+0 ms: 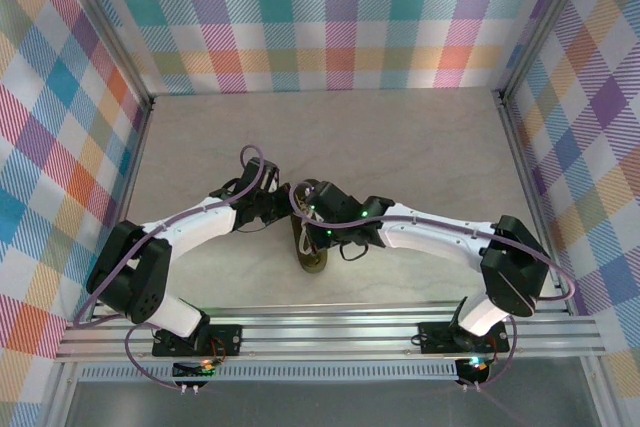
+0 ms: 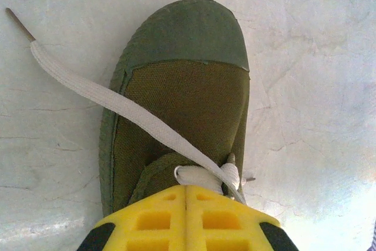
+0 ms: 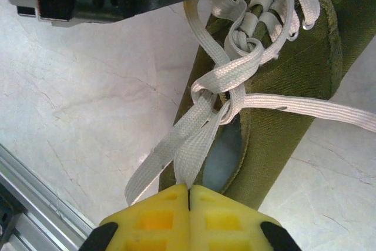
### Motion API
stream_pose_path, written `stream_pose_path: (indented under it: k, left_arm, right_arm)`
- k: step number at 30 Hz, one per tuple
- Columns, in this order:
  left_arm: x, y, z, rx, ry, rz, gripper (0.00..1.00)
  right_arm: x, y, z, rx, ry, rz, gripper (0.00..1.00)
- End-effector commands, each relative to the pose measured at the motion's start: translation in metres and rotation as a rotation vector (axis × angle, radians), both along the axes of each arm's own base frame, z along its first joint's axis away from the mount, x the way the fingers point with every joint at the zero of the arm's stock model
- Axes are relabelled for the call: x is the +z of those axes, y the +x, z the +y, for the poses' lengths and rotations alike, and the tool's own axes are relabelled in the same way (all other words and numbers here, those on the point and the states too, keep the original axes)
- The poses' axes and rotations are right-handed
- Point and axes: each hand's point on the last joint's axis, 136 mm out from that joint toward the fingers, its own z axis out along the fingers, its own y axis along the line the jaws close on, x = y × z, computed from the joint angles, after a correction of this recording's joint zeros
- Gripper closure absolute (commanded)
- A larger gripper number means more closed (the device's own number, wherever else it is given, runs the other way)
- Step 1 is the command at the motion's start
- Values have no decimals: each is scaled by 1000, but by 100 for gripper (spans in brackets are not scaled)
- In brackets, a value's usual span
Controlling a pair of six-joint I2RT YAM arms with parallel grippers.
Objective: Tie the shoes
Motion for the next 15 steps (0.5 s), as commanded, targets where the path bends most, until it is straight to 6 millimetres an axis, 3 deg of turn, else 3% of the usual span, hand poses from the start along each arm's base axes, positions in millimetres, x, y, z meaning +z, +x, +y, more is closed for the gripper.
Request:
stream_pose_path:
  k: [1,7,12,15]
  left_arm:
    - [9,-4,3,-5,-24,-16,100]
    - [11,-13,13,12,-6,-38,100]
    - [-1,-22,15,26,-21,-15,100]
    - [-8,-27,13,33,-25,-4,100]
  right_arm:
    - [-4,5,-22,46,-50,38,100]
    - [-23,21,-53,105,-99,106,100]
    - [-31,15,-40,289,-27,132,100]
    - [-43,6,-34,378,6,146,86]
